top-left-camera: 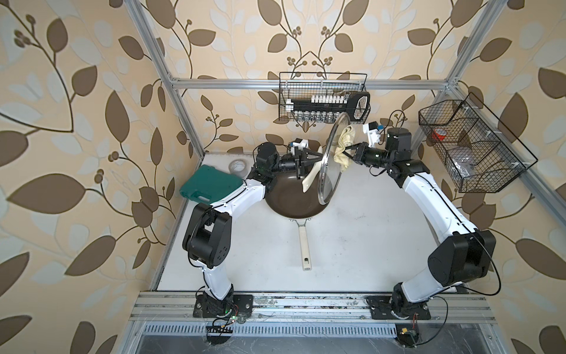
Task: Wipe the pot lid with a cloth
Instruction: Wipe the pot lid.
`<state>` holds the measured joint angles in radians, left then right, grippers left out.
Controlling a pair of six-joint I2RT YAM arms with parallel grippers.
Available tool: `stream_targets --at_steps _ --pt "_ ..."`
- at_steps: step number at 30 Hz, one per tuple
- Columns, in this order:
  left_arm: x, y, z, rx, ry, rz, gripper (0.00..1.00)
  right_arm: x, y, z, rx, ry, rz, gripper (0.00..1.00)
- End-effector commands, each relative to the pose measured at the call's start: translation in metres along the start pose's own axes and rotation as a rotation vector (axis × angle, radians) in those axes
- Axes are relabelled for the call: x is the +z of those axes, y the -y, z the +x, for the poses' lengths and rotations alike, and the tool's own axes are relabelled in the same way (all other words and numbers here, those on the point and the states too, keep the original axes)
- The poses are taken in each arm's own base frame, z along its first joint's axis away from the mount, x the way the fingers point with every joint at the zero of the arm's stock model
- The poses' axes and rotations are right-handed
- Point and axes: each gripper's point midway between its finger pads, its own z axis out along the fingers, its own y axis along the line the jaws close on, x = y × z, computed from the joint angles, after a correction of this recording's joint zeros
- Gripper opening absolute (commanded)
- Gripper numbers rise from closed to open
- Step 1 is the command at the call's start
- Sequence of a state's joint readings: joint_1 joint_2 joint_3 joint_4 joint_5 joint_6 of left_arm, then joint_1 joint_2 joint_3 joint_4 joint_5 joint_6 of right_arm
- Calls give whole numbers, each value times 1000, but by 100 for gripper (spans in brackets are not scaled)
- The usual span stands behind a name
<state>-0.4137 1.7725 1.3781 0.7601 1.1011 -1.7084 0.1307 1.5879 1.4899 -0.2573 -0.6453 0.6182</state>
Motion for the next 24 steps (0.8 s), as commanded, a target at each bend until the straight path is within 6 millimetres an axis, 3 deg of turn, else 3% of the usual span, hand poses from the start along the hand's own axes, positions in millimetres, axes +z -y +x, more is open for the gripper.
stream_targets --at_steps 1,5,9,18,21,24 --pt "-6 104 40 380 -39 190 0 -6 -3 8 -33 -1 2 0" --pt "-5 97 35 363 -22 192 0 -15 -34 -5 -119 36 -55 0" --pt "-5 91 29 350 2 187 0 -24 -84 -13 -222 50 -164 0" --pt "-2 79 16 314 35 162 0 -61 -199 16 -526 116 -492 0" --pt "-2 77 15 303 29 168 0 -69 -213 16 -564 147 -527 0" --pt "-2 77 18 304 20 172 0 -64 -202 0 -543 197 -437 0"
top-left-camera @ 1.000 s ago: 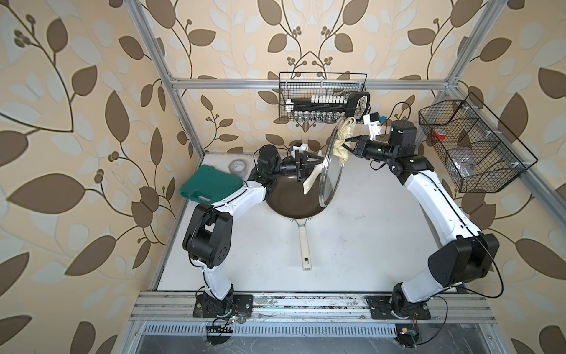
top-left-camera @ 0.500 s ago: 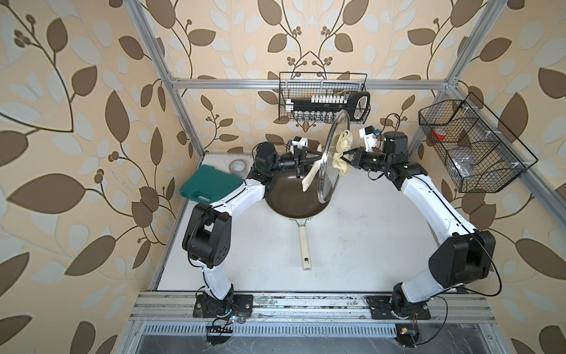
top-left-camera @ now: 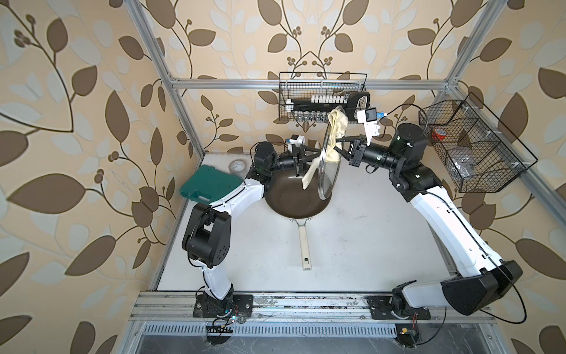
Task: Wipe the pot lid with a cloth
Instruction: Wipe the pot lid.
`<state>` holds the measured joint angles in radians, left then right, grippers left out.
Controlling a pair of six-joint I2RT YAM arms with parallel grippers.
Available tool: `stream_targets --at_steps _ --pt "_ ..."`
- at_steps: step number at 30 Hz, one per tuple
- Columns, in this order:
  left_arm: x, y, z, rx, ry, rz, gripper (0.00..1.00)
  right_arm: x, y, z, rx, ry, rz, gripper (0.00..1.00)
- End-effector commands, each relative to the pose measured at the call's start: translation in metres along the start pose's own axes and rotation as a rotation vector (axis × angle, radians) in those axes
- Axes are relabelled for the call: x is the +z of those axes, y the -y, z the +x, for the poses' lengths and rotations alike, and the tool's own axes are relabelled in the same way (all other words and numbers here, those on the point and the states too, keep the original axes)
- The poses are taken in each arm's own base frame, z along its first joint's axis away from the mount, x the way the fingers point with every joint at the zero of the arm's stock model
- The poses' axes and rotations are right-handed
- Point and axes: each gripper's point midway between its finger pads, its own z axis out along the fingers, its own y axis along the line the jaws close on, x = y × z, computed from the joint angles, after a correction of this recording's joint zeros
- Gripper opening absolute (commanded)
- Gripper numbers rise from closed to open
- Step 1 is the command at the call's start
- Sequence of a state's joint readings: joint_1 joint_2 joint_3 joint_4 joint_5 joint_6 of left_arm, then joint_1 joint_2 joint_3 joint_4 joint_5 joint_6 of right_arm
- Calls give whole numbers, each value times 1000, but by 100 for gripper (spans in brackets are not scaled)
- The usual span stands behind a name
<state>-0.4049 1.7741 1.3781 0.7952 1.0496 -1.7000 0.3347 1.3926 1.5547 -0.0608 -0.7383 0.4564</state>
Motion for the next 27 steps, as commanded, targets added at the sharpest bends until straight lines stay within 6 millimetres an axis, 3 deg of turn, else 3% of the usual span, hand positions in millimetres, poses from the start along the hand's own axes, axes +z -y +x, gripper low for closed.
stream_targets --at_steps 1,9,15,20,27 --pt "2 72 27 263 -42 155 0 5 9 -15 -53 53 53 0" --pt "3 81 39 287 -88 170 0 -6 117 -20 167 81 373 0" --pt "2 96 46 323 -104 184 0 -17 169 19 255 7 489 0" --pt "2 104 46 332 -94 197 0 -33 185 67 282 -72 529 0" --pt "6 115 34 326 -43 237 0 -37 151 123 317 -175 418 0"
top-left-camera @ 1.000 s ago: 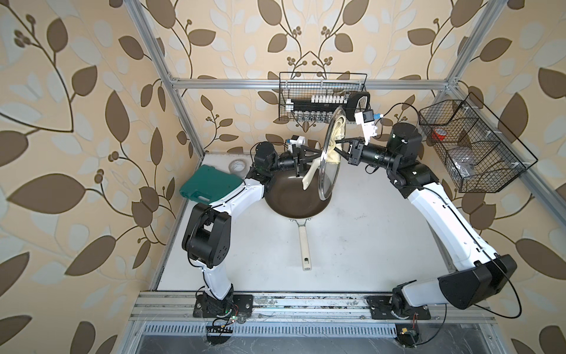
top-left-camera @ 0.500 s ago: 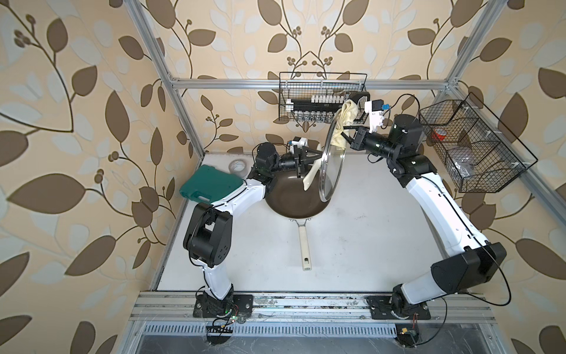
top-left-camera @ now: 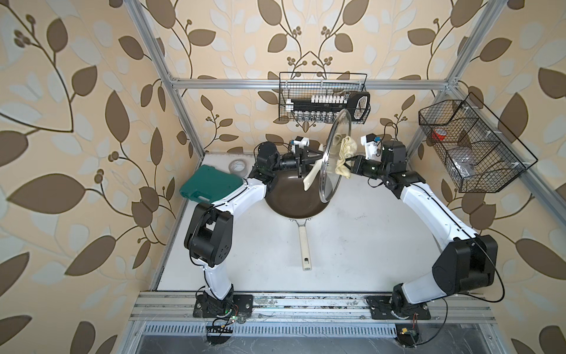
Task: Wipe the pot lid with a cloth
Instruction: Wipe the pot lid.
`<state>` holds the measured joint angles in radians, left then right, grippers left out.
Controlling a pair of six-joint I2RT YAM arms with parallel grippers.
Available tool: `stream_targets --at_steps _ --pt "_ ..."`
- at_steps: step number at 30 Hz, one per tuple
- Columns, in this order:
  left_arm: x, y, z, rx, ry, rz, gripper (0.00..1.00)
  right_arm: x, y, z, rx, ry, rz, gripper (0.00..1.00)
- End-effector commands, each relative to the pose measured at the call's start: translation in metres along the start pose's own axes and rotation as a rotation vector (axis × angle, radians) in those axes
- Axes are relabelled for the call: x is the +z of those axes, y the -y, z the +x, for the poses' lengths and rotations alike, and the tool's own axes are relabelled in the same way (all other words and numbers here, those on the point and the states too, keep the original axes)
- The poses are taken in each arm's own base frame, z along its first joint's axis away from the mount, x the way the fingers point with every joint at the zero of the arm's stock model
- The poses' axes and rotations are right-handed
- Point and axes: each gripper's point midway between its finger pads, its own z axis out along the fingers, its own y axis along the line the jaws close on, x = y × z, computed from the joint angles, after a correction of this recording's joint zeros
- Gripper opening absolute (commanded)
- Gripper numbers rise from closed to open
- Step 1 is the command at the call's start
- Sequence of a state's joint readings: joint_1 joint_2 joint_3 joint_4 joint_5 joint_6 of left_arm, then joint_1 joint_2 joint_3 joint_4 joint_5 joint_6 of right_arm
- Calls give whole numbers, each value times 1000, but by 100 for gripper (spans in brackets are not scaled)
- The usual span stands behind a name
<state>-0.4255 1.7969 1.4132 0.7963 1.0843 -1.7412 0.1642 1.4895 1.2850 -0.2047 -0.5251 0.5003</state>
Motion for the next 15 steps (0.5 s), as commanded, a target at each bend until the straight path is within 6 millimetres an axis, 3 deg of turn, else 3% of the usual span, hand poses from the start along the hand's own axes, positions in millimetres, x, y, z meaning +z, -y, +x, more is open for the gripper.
stream_targets --at_steps 1,5,10,12,15 --pt "-2 113 26 359 21 231 0 -16 -38 14 -77 -21 -116 0" --pt "-1 112 15 338 59 241 0 -28 -78 34 -155 -69 -223 0" --pt "0 107 9 320 69 253 0 -56 -129 35 -265 -26 -391 0" --pt "0 104 8 315 68 251 0 -59 -133 30 -278 -5 -388 0" --pt "-1 103 8 315 69 253 0 -52 -117 23 -260 4 -306 0"
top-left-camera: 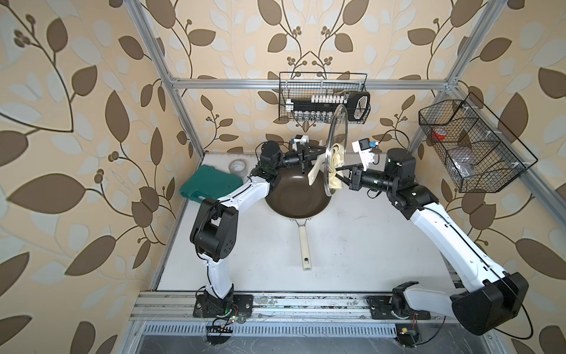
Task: Wipe the pot lid with a cloth
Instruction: Wipe the pot lid.
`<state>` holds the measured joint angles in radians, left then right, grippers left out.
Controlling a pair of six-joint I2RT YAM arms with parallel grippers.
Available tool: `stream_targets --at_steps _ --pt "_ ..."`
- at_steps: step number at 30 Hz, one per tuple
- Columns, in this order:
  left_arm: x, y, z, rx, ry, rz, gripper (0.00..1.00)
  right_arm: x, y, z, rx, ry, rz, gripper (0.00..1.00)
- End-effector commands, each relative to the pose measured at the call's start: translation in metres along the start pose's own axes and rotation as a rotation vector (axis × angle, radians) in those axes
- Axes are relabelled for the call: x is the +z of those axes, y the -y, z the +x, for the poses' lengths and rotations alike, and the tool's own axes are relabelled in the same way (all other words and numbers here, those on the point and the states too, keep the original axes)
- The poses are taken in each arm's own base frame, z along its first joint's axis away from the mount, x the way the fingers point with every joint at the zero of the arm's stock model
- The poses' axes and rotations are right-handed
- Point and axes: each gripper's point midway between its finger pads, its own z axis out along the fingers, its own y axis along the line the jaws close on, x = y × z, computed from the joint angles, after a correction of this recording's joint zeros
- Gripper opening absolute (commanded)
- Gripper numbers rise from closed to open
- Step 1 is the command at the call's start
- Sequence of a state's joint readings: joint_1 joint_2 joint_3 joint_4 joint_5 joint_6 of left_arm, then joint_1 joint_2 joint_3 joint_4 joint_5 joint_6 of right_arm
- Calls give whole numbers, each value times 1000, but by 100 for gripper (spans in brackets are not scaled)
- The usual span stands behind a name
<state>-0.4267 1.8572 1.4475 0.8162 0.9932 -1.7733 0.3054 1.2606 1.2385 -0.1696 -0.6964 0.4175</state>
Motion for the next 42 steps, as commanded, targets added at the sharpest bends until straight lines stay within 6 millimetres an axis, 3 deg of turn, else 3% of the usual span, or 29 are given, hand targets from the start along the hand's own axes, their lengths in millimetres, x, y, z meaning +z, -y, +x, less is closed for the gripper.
stream_targets --at_steps 1,9,14,16,19,24,29,35,38,42 --pt "-6 111 40 342 -27 249 0 4 21 -2 10 -9 67 0" --pt "-5 118 54 364 -91 249 0 6 113 6 210 -13 279 0" --pt "-7 117 67 379 -146 243 0 2 150 -2 241 -10 328 0" --pt "-8 119 67 385 -139 245 0 3 155 -2 233 -32 330 0" --pt "-7 123 62 397 -102 248 0 7 146 8 206 -60 308 0" --pt "-6 125 47 383 -22 262 0 10 116 36 173 -109 236 0" --pt "-4 119 33 352 28 267 0 4 64 48 97 -121 131 0" --pt "-3 100 26 339 33 225 0 -4 -9 14 -33 -40 -29 0" --pt "-2 96 27 339 21 220 0 -9 -30 -13 -72 18 -69 0" --pt "-2 92 31 335 -1 209 0 -12 -44 -47 -105 75 -67 0"
